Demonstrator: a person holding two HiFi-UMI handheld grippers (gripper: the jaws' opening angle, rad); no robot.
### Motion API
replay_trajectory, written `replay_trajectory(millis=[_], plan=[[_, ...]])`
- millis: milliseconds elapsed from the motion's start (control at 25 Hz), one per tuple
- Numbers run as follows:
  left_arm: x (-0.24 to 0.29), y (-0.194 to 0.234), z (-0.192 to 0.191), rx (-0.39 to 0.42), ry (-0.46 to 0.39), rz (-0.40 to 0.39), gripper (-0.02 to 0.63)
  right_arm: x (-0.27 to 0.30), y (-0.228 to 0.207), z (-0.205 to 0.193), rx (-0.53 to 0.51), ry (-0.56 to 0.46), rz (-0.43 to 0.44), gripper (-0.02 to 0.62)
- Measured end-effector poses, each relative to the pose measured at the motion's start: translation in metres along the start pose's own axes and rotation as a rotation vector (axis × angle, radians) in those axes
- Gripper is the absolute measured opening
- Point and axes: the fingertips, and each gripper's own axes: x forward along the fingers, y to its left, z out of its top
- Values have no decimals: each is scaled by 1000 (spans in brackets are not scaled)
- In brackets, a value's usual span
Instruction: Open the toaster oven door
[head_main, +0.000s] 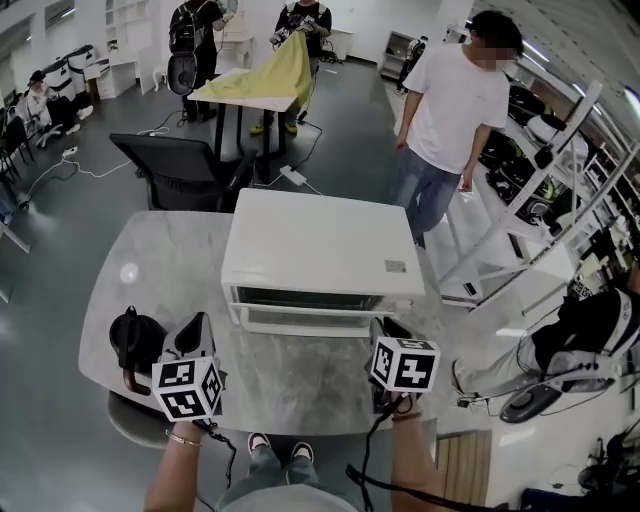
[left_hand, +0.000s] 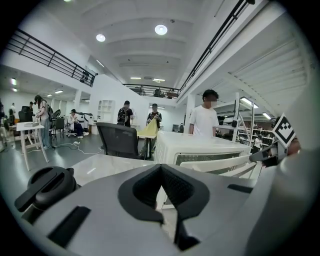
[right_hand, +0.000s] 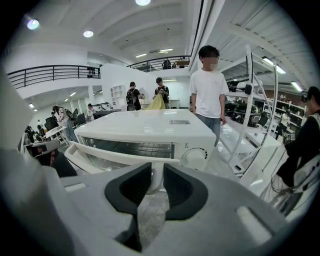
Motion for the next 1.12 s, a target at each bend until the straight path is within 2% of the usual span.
replay_trajectory(millis=[280,680,880,1120], plan=[[-16,-4,-6,-2,7,24,2,-20,1,-33,6,27,23,80],[-33,-11,-15,5,14,51,2,-40,8,-112,50,120,66,78],[-39,-16,-25,14,33,61,2,-41,9,-144,52,120,69,77],[-44,-19,-41,29,68,74,2,-40,9,-161,47,100,79,77]])
